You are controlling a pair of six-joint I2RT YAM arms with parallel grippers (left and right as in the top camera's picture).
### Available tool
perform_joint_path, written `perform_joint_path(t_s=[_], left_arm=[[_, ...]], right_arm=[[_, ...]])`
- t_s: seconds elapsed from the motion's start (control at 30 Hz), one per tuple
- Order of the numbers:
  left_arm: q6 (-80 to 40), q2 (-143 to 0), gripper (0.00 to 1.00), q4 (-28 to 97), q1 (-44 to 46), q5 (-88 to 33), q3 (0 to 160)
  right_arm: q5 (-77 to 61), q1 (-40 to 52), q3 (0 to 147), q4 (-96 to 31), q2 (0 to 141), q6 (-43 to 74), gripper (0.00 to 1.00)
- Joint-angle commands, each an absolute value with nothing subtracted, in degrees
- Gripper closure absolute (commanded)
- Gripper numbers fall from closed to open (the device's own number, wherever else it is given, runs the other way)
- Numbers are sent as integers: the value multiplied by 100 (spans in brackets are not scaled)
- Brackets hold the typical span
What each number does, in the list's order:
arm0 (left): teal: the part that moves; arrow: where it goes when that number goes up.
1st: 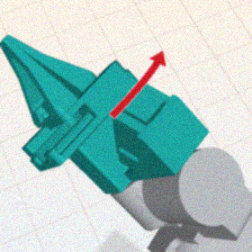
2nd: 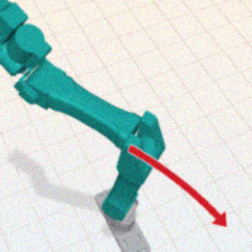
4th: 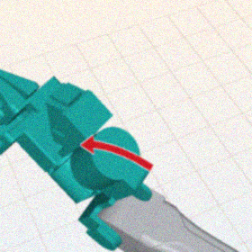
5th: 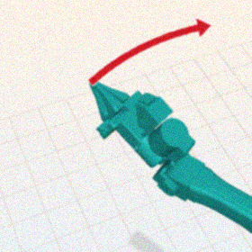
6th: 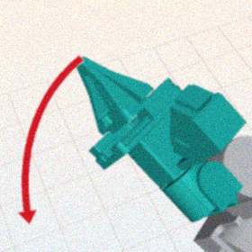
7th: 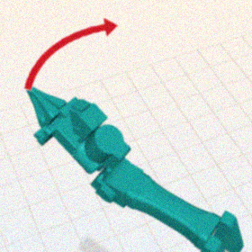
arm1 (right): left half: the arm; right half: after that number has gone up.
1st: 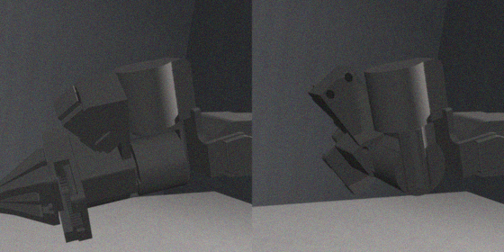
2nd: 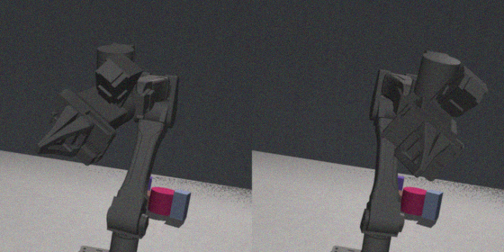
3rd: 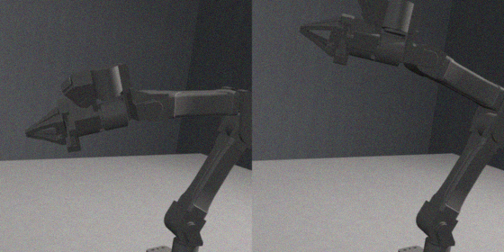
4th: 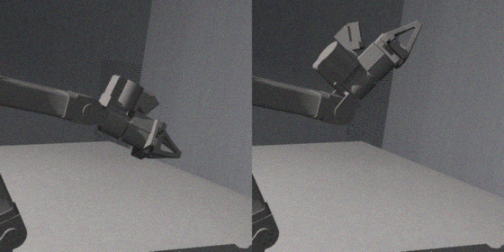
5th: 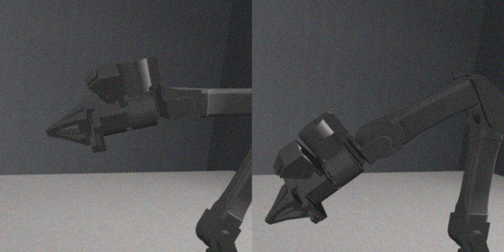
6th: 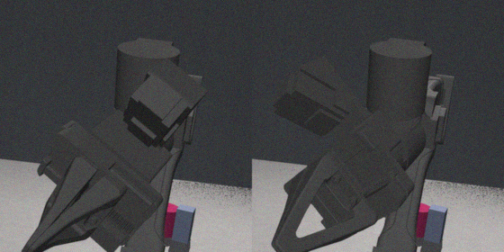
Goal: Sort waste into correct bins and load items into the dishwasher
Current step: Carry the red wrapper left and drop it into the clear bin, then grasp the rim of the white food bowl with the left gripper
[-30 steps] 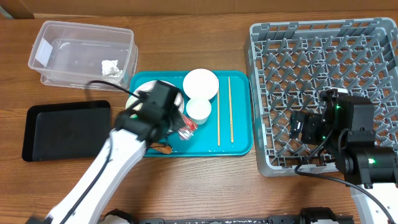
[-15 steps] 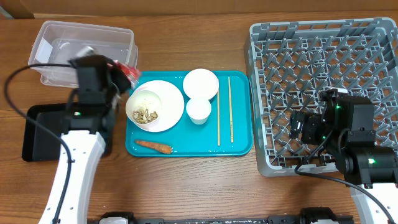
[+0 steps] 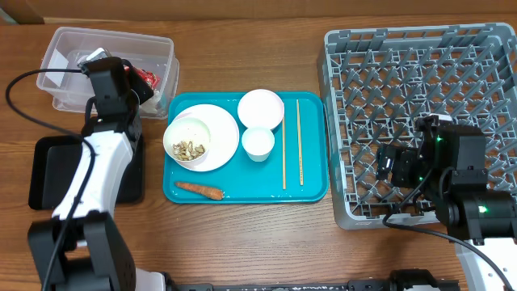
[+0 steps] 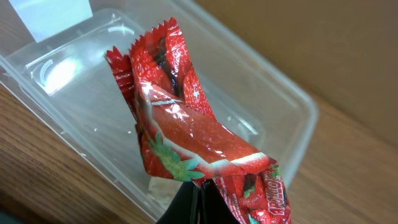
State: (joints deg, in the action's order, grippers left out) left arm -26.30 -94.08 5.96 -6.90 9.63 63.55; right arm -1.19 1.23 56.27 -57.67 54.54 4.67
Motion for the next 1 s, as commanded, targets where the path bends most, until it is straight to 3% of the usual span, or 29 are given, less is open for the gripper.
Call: perform_joint_path(t_s=[0.0, 0.1, 0.37, 0.63, 0.77, 0.97], left_arm=[[-2364, -9590, 96, 561, -722, 1223, 6799], [-2263, -9616, 96, 565, -722, 1275, 6956], [-2180, -9636, 59, 661, -720, 1393, 7039], [-1673, -9520, 54, 1461, -517, 816, 7043], [-1562, -9142, 56, 3017, 266, 257, 7043], [-1562, -9240, 55, 4095, 1107, 209, 7028]], right_arm=[[-89, 148, 5819, -5743, 5430, 449, 0], [-89, 148, 5819, -5743, 5430, 449, 0], [-89, 148, 5819, -5754, 5430, 449, 0], [-89, 148, 5819, -5784, 5430, 449, 0], [-89, 148, 5819, -5782, 5430, 449, 0], [-91, 148, 5819, -5787, 5430, 449, 0]])
